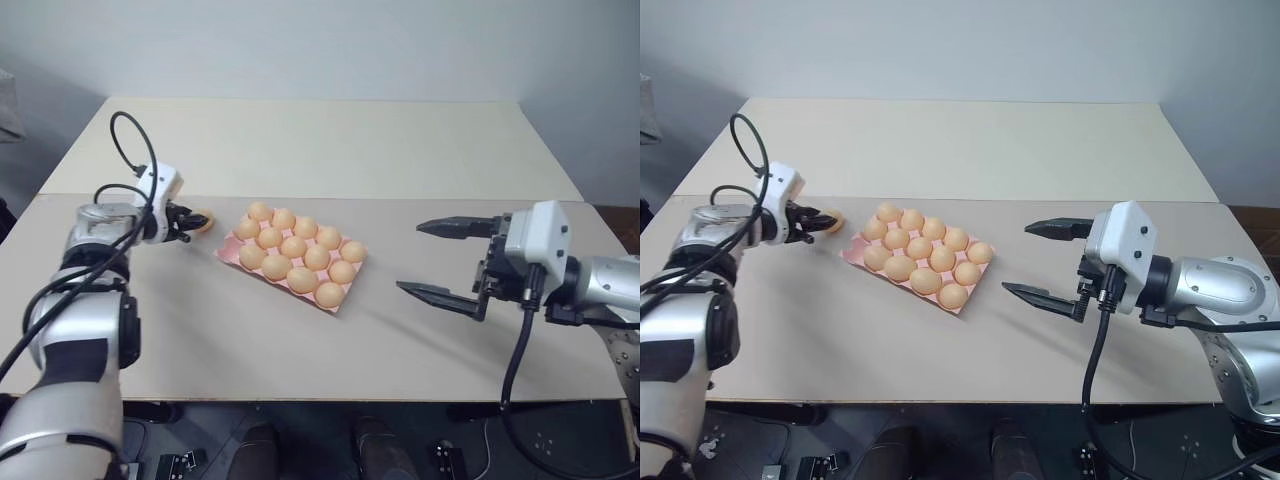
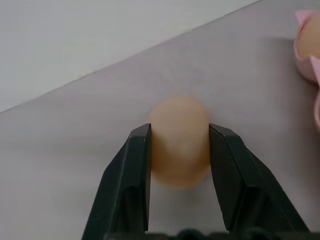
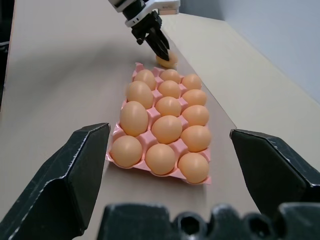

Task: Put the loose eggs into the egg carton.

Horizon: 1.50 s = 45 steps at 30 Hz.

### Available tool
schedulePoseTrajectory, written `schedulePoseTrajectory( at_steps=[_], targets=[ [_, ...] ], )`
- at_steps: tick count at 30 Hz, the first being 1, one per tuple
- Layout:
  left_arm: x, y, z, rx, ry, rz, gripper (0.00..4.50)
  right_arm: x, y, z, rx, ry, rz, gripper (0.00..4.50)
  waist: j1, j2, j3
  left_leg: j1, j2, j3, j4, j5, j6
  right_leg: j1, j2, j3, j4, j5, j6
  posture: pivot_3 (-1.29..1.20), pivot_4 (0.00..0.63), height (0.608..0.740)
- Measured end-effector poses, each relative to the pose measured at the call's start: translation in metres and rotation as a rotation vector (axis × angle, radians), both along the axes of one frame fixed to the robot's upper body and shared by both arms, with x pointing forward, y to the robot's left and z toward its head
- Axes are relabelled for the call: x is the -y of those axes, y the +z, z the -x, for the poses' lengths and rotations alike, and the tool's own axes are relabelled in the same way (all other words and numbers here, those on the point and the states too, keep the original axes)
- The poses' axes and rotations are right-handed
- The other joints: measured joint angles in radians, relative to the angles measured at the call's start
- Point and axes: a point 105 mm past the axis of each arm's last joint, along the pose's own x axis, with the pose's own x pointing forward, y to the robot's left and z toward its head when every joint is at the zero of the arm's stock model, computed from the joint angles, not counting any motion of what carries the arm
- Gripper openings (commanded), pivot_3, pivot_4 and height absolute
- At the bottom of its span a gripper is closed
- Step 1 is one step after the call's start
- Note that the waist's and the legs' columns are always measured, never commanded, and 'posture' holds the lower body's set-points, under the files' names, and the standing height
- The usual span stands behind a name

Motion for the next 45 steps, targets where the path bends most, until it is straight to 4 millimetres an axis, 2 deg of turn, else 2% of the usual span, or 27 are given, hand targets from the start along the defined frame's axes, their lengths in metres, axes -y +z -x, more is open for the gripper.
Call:
schedulePoseTrajectory(
  at_steps=[8, 14, 19, 28, 32, 40, 43, 45],
  targets=[
    [-0.015, 0.047, 0.044, 0.105, -0.352, 0.022, 1.73, -0.004, -0.002, 0.003, 0.0, 0.015, -0.007, 4.5, -0.001, 0.0, 0.0, 0.0, 0.001, 0.0, 0.0, 0.0, 0.0, 0.0, 0.0, 0.0, 0.0, 0.0, 0.0, 0.0, 0.15, 0.74],
    [-0.014, 0.063, 0.073, 0.128, -0.55, 0.037, 1.73, -0.004, -0.002, 0.004, -0.004, 0.027, -0.003, 4.5, 0.003, 0.0, 0.0, 0.0, 0.001, 0.0, 0.0, 0.0, 0.0, 0.001, 0.0, -0.001, 0.0, 0.0, 0.0, 0.0, 0.15, 0.74],
    [0.01, 0.054, 0.076, 0.142, -0.669, 0.057, 1.73, -0.004, -0.002, 0.002, -0.009, 0.039, -0.002, 4.5, 0.012, 0.0, 0.0, 0.0, 0.001, 0.0, 0.0, 0.0, 0.0, 0.001, 0.0, -0.001, 0.0, 0.0, 0.0, 0.0, 0.15, 0.74],
    [0.046, 0.027, 0.058, 0.119, -0.692, 0.054, 1.73, -0.005, 0.001, 0.002, 0.003, 0.052, 0.0, 4.5, 0.01, 0.0, 0.0, 0.0, 0.001, 0.0, 0.001, 0.0, 0.0, 0.001, 0.0, -0.001, 0.0, 0.0, 0.0, 0.0, 0.15, 0.74],
    [0.053, 0.016, 0.055, 0.086, -0.692, 0.039, 1.73, -0.004, 0.0, 0.003, -0.001, 0.047, 0.0, 4.5, 0.01, 0.0, 0.0, 0.0, 0.001, 0.0, 0.001, 0.0, 0.0, 0.001, 0.0, -0.001, 0.0, 0.0, 0.0, 0.0, 0.15, 0.74],
    [0.048, 0.011, 0.056, 0.053, -0.68, 0.024, 1.73, -0.004, -0.003, 0.005, -0.002, 0.037, 0.002, 4.5, 0.011, 0.0, 0.0, 0.0, 0.001, 0.0, 0.001, 0.0, 0.0, 0.001, 0.0, -0.001, 0.0, 0.0, 0.0, 0.0, 0.15, 0.74],
    [0.045, 0.009, 0.055, 0.047, -0.67, 0.0, 2.34, -0.004, -0.002, 0.006, 0.001, 0.035, 0.001, 4.5, 0.012, 0.0, 0.0, 0.0, 0.001, 0.0, 0.001, 0.0, 0.0, 0.001, 0.0, -0.001, 0.0, 0.0, 0.0, 0.0, 0.15, 0.74],
    [0.044, 0.009, 0.054, 0.049, -0.656, -0.007, 3.02, -0.004, -0.002, 0.005, 0.0, 0.036, 0.001, 4.5, 0.012, 0.0, 0.0, 0.0, 0.001, 0.0, 0.001, 0.0, 0.0, 0.001, 0.0, -0.001, 0.0, 0.0, 0.0, 0.0, 0.15, 0.74]
  ],
)
